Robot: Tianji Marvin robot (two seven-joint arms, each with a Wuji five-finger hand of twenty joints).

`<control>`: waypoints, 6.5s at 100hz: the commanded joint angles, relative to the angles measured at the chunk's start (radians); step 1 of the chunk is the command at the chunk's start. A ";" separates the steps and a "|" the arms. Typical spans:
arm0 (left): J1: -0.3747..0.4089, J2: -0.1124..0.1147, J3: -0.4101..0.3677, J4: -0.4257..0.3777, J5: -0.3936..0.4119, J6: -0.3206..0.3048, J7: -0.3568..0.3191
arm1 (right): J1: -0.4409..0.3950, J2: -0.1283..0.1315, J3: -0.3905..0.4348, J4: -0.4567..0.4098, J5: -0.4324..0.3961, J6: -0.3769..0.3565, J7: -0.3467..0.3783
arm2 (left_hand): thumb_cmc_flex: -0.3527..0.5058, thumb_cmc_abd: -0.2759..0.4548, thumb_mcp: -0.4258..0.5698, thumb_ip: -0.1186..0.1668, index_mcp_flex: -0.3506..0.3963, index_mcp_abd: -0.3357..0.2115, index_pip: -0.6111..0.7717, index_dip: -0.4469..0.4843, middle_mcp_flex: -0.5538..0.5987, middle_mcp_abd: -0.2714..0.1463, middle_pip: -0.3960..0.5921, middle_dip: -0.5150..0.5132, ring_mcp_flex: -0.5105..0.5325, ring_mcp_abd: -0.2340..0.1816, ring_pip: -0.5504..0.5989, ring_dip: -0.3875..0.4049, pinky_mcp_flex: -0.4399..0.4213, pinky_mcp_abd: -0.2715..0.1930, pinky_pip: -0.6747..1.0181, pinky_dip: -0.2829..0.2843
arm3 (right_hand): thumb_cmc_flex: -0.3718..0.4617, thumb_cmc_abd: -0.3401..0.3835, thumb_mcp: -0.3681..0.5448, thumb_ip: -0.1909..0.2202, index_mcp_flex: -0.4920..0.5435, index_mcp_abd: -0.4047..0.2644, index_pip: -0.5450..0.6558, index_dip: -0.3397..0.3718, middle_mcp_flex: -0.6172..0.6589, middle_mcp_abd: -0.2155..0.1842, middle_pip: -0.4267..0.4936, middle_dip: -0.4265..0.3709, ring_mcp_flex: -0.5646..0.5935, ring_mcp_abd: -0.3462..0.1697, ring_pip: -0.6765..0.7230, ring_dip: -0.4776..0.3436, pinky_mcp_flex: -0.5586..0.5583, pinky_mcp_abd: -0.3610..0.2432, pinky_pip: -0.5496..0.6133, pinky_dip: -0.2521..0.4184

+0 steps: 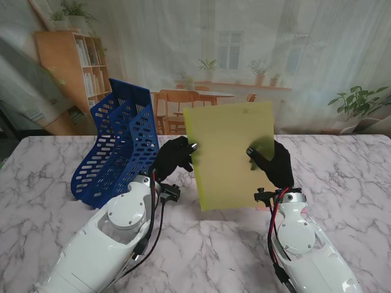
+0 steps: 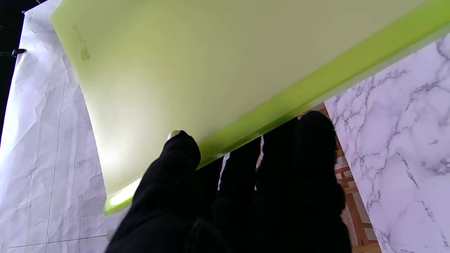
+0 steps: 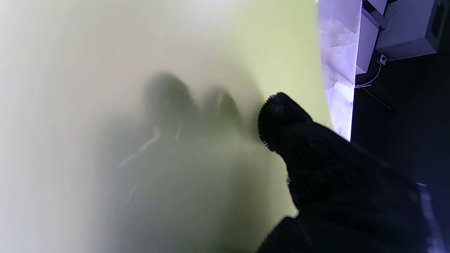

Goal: Open the sliding file folder, put the receipt in and insert it into the document holder

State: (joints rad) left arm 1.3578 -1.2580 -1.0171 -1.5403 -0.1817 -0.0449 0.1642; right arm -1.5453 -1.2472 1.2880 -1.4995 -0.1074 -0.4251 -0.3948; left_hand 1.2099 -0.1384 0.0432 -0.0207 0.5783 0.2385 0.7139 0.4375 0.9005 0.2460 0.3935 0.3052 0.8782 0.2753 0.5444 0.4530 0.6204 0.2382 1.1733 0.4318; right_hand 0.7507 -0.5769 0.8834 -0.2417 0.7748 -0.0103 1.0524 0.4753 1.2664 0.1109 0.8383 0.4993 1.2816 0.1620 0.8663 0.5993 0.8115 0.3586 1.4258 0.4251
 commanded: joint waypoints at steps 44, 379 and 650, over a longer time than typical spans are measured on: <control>0.011 0.005 -0.016 -0.026 0.001 -0.017 -0.022 | -0.007 0.000 0.004 -0.014 0.007 0.019 0.015 | 0.057 -0.007 -0.036 0.021 -0.046 -0.146 0.107 0.173 -0.084 0.017 0.001 0.002 -0.073 0.055 0.013 0.014 -0.057 -0.033 0.019 0.014 | 0.058 0.035 0.080 0.012 0.037 -0.098 0.041 0.028 0.040 -0.046 0.040 0.021 0.024 -0.028 0.060 0.016 0.020 -0.037 0.012 0.014; -0.016 -0.003 0.098 0.033 0.061 0.011 -0.038 | 0.089 -0.028 0.009 0.046 0.047 -0.011 -0.053 | 0.081 -0.032 0.011 0.017 0.041 -0.058 0.062 0.017 0.064 -0.024 0.021 0.001 0.056 0.011 0.060 0.011 0.070 -0.077 0.091 -0.044 | 0.049 0.029 0.101 0.007 0.038 -0.116 0.056 0.027 0.052 -0.051 0.055 0.046 0.026 -0.043 0.118 0.026 0.048 -0.040 0.011 0.038; -0.028 -0.027 0.089 0.072 0.055 -0.047 0.042 | 0.126 -0.053 -0.004 0.058 0.086 -0.017 -0.119 | 0.081 -0.061 0.026 0.020 0.084 -0.099 0.101 0.021 0.079 -0.035 0.026 0.043 0.067 -0.010 0.057 0.024 0.073 -0.105 0.080 -0.031 | 0.048 0.027 0.107 0.006 0.037 -0.122 0.064 0.027 0.059 -0.050 0.070 0.053 0.028 -0.050 0.154 0.037 0.068 -0.033 0.016 0.044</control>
State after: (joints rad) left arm 1.3192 -1.2765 -0.9356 -1.4671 -0.1193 -0.0999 0.2260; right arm -1.4297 -1.2925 1.2823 -1.4239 -0.0297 -0.4484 -0.5171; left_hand 1.2099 -0.1812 0.0178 -0.0191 0.6010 0.1585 0.7862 0.4651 0.9387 0.2191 0.4115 0.3614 0.9282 0.2505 0.5803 0.4709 0.6691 0.2153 1.2112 0.4192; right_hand 0.7406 -0.6061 0.9096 -0.2615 0.7815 -0.0373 1.0654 0.4776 1.2787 0.1244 0.8514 0.5352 1.2766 0.1744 0.9154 0.6132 0.8495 0.3585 1.4258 0.4507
